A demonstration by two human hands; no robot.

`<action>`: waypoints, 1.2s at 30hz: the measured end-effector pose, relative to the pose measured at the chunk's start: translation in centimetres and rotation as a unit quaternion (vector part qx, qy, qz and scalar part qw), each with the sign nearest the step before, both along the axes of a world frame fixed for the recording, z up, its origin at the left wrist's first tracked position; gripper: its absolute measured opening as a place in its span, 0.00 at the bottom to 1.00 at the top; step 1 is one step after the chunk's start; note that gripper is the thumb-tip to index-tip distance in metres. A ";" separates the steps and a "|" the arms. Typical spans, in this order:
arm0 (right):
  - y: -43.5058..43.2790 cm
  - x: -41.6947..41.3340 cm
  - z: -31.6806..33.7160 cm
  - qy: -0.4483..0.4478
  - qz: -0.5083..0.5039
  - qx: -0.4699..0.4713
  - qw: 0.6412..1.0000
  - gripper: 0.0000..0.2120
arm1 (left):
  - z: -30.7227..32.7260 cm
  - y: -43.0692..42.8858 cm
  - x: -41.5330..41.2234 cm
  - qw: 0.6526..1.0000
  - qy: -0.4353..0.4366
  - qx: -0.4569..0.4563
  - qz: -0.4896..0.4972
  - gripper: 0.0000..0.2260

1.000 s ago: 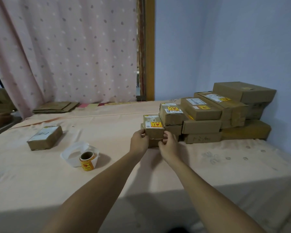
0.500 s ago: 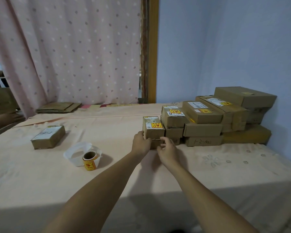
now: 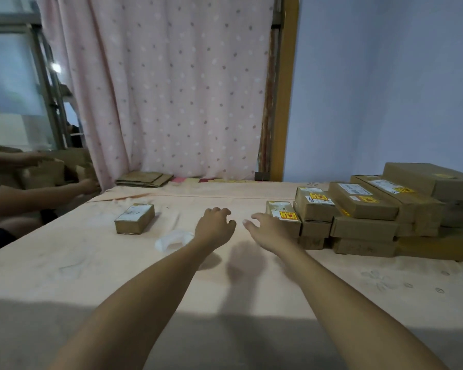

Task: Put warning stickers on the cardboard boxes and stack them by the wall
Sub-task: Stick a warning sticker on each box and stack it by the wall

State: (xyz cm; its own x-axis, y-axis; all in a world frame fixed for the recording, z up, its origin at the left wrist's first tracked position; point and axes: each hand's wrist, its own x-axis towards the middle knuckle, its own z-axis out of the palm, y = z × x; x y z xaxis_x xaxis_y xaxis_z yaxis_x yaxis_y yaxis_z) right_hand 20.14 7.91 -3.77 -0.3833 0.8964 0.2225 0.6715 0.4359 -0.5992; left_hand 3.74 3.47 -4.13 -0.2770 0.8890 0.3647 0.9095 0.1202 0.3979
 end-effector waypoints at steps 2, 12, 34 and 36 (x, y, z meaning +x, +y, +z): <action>-0.2 -2.3 1.2 -0.071 0.018 0.013 0.997 0.31 | 0.8 -1.2 -3.2 0.998 0.053 -0.023 0.024 0.22; -0.8 -15.8 3.3 -0.225 0.104 0.055 0.967 0.35 | 0.8 -6.8 -19.1 0.972 0.145 -0.117 0.141 0.23; 2.6 -37.5 -3.9 -0.170 0.159 -0.092 0.968 0.27 | -5.8 -1.5 -34.6 0.948 -0.235 -0.053 0.207 0.19; 2.6 -37.9 -4.5 -0.138 0.158 -0.120 0.970 0.26 | -6.4 -1.3 -34.4 0.939 -0.271 -0.022 0.209 0.16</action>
State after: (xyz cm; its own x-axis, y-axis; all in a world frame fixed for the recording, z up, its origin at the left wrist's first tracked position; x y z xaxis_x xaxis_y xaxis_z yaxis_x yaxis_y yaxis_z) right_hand -17.77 10.47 -8.24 -0.6631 0.7375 -0.1278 0.6758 0.5165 -0.5259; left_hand -30.68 2.13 -10.53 -0.7397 0.6720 0.0349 0.4446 0.4492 0.7749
